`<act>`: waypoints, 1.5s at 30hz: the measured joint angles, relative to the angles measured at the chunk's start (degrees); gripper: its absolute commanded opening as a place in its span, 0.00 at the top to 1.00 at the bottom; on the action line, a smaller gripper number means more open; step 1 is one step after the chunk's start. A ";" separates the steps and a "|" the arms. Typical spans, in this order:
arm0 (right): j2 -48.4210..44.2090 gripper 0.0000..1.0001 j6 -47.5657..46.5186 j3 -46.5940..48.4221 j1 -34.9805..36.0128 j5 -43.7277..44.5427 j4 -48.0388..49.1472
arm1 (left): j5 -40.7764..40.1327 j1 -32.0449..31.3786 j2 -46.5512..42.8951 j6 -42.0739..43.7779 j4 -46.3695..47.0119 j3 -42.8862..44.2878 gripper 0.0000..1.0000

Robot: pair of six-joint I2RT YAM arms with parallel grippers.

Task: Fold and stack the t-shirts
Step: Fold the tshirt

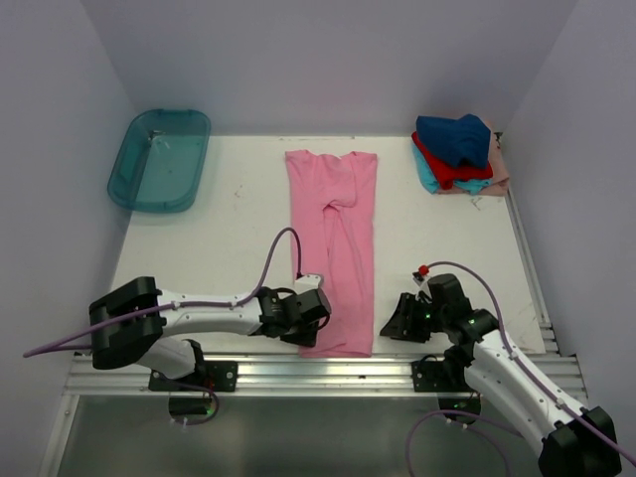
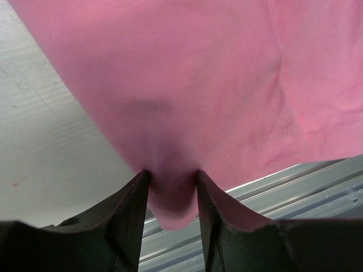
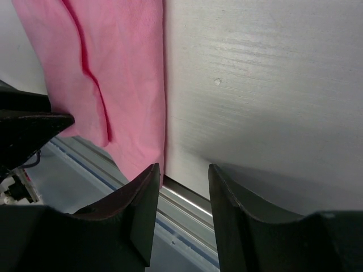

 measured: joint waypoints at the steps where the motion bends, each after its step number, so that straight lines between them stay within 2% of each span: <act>1: 0.00 0.57 0.00 -0.09 0.00 0.00 0.00 | -0.04 -0.07 0.00 -0.09 -0.20 0.00 0.59; 8: 0.02 0.60 0.00 -0.48 0.00 -0.04 0.00 | -1.42 -1.16 -0.74 -1.77 -2.16 0.02 0.59; 11: 0.04 0.69 0.00 -0.48 0.00 -0.15 0.02 | -2.32 -2.05 -2.64 -2.99 -3.56 0.02 0.59; 12: 0.07 0.75 0.02 -0.48 0.00 -0.22 0.02 | -2.73 -2.45 -3.58 -3.50 -3.89 0.02 0.59; 14: 0.13 0.81 0.17 -0.48 0.00 -0.44 0.04 | -3.39 -3.13 -5.49 -4.48 -4.20 -0.02 0.60; 15: 0.13 0.87 0.13 -0.50 0.00 -0.66 0.07 | -3.65 -3.43 -6.67 -4.96 -4.28 -0.13 0.60; 18: 0.24 0.86 0.22 -0.50 0.00 -1.07 0.17 | -4.33 -3.91 -9.77 -6.40 -4.04 -1.18 0.60; 19: 0.37 0.79 0.24 -0.50 0.00 -1.18 0.35 | -4.42 -3.93 -10.60 -6.93 -4.07 -1.86 0.60; 20: 0.52 0.76 0.42 -0.50 0.00 -1.49 0.57 | -4.50 -4.00 -11.26 -7.34 -4.07 -2.75 0.60; 22: 0.61 0.76 0.46 -0.50 0.00 -3.10 1.31 | -4.63 -4.02 -11.45 -7.78 -4.20 -3.69 0.60; 24: -0.17 0.81 1.18 -0.50 0.00 -5.73 2.84 | -4.66 -4.13 -11.41 -8.28 -4.46 -4.31 0.60; 25: -0.66 0.86 1.68 -0.50 0.02 -6.93 3.65 | -4.68 -4.17 -11.39 -8.35 -4.42 -4.35 0.60; 26: -1.20 0.97 2.40 -0.50 0.04 -8.07 4.74 | -4.68 -4.17 -11.34 -8.37 -4.33 -4.35 0.60; 27: -1.62 1.00 3.19 -0.55 0.04 -9.49 6.23 | -4.70 -4.17 -11.28 -8.37 -4.22 -4.35 0.60; 33: -0.09 1.00 7.04 -2.62 0.68 -14.38 13.29 | -4.72 -4.17 -10.23 -8.37 -3.87 -4.35 0.59; 40: 10.75 1.00 6.82 -3.13 4.07 -12.94 14.14 | -5.68 -4.17 -8.72 -8.35 -3.67 -4.11 0.57; 45: 18.36 1.00 7.56 -3.30 8.72 -10.23 18.45 | -6.40 -4.17 -7.82 -8.33 -3.56 -3.30 0.56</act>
